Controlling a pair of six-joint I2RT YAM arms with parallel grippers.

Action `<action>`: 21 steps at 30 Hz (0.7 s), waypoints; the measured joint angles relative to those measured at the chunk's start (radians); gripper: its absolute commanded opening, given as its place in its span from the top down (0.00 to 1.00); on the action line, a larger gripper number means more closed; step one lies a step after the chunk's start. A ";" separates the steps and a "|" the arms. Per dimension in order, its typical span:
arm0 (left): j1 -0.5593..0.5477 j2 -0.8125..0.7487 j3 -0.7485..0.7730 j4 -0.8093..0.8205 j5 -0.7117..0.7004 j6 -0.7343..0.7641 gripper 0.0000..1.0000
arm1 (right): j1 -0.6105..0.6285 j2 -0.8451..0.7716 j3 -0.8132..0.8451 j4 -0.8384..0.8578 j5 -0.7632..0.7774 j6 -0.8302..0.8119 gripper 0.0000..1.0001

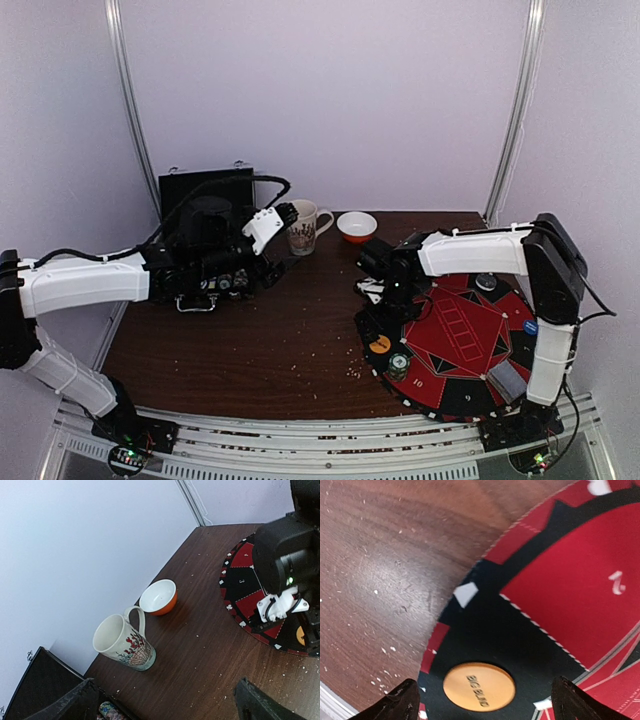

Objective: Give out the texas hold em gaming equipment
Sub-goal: Move the big blind button to position 2.

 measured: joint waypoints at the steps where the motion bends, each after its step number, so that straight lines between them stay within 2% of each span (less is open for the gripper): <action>1: 0.000 0.000 0.000 0.000 -0.003 -0.001 0.02 | 0.012 0.026 0.017 -0.009 0.001 -0.007 0.12; 3: 0.000 0.000 0.000 0.000 -0.006 -0.001 0.02 | 0.029 0.055 0.033 -0.021 0.002 -0.011 0.18; 8: 0.000 0.000 0.000 0.000 -0.007 -0.001 0.02 | 0.047 0.073 0.043 -0.045 0.016 -0.013 0.23; 21: 0.000 0.000 0.000 0.000 -0.007 -0.001 0.02 | 0.069 0.075 0.043 -0.109 0.044 -0.003 0.49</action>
